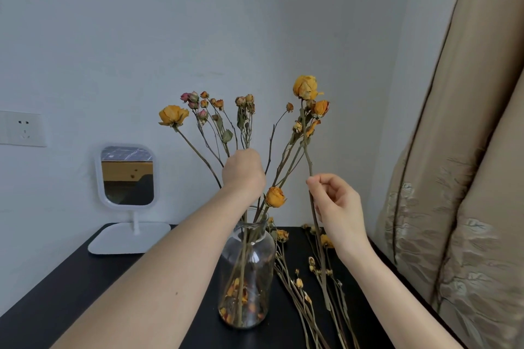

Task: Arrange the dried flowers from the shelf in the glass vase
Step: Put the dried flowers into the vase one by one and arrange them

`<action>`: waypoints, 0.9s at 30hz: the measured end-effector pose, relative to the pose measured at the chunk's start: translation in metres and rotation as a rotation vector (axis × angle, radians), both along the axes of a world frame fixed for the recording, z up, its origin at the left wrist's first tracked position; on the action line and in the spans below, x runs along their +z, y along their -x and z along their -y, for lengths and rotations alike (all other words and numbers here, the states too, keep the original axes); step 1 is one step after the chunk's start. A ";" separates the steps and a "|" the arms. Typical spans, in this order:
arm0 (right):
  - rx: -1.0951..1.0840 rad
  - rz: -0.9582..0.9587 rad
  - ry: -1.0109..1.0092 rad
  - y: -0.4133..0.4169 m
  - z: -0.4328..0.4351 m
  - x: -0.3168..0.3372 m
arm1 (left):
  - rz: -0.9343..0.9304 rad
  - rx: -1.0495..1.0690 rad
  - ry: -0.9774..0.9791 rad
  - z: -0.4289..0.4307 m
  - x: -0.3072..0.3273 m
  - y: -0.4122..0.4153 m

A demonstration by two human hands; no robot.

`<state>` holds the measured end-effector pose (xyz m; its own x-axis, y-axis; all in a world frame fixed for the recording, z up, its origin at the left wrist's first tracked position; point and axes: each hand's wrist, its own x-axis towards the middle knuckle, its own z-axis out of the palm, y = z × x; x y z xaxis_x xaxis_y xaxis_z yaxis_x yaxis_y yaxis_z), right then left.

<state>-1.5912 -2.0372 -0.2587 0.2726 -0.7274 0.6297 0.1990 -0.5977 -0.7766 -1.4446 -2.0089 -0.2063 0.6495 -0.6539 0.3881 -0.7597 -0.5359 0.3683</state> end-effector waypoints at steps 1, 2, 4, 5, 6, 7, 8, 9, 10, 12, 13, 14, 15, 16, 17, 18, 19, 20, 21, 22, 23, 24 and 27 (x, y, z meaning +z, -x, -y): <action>0.009 0.003 0.006 0.000 -0.001 0.000 | 0.009 -0.001 -0.019 0.003 0.000 0.001; 0.016 0.009 0.010 0.001 -0.001 0.000 | 0.007 -0.004 -0.028 0.005 0.000 0.001; 0.029 0.020 0.016 0.004 -0.002 0.001 | 0.018 -0.005 -0.047 0.007 0.000 0.001; 0.033 0.024 0.018 0.005 -0.002 0.002 | 0.036 -0.006 -0.056 0.007 -0.001 0.000; 0.037 0.027 0.018 0.006 -0.002 0.002 | 0.035 -0.009 -0.064 0.006 -0.002 0.001; 0.038 0.030 0.018 0.007 -0.001 0.003 | 0.035 -0.016 -0.066 0.006 -0.003 0.001; 0.038 0.035 0.019 0.008 -0.001 0.004 | 0.020 -0.024 -0.066 0.003 -0.003 0.003; 0.035 0.040 0.018 0.008 -0.002 0.004 | 0.012 -0.028 -0.066 0.002 -0.003 0.005; 0.031 0.043 0.016 0.008 -0.002 0.005 | -0.009 -0.039 -0.060 -0.001 -0.004 0.008; 0.028 0.048 0.016 0.008 -0.003 0.007 | -0.044 -0.092 0.018 -0.008 -0.007 0.014; 0.029 0.051 0.017 0.008 -0.003 0.008 | -0.041 -0.126 0.106 -0.015 -0.011 0.017; 0.032 0.052 0.019 0.008 -0.003 0.008 | -0.003 -0.155 0.217 -0.023 -0.018 0.018; 0.033 0.053 0.020 0.008 -0.003 0.009 | 0.073 -0.189 0.310 -0.032 -0.026 0.018; 0.032 0.054 0.019 0.008 -0.003 0.009 | 0.149 -0.227 0.388 -0.043 -0.034 0.016; 0.030 0.053 0.015 0.008 -0.003 0.009 | 0.201 -0.275 0.466 -0.056 -0.041 0.013; 0.029 0.055 0.010 0.007 -0.003 0.010 | 0.220 -0.315 0.521 -0.066 -0.048 0.008; 0.029 0.058 0.005 0.006 -0.004 0.010 | 0.214 -0.350 0.564 -0.076 -0.054 0.004; 0.030 0.060 0.000 0.005 -0.004 0.011 | 0.194 -0.369 0.598 -0.085 -0.063 -0.002; 0.031 0.065 -0.004 0.004 -0.004 0.012 | 0.155 -0.368 0.624 -0.093 -0.071 -0.007; 0.031 0.073 -0.007 0.002 -0.005 0.013 | 0.098 -0.356 0.638 -0.099 -0.081 -0.013; 0.031 0.079 -0.007 0.001 -0.005 0.014 | 0.028 -0.338 0.630 -0.103 -0.092 -0.019; 0.032 0.083 -0.005 -0.002 -0.006 0.016 | -0.061 -0.327 0.596 -0.104 -0.102 -0.025; 0.041 0.090 0.016 -0.010 -0.008 0.024 | -0.444 -0.342 0.407 -0.096 -0.118 -0.043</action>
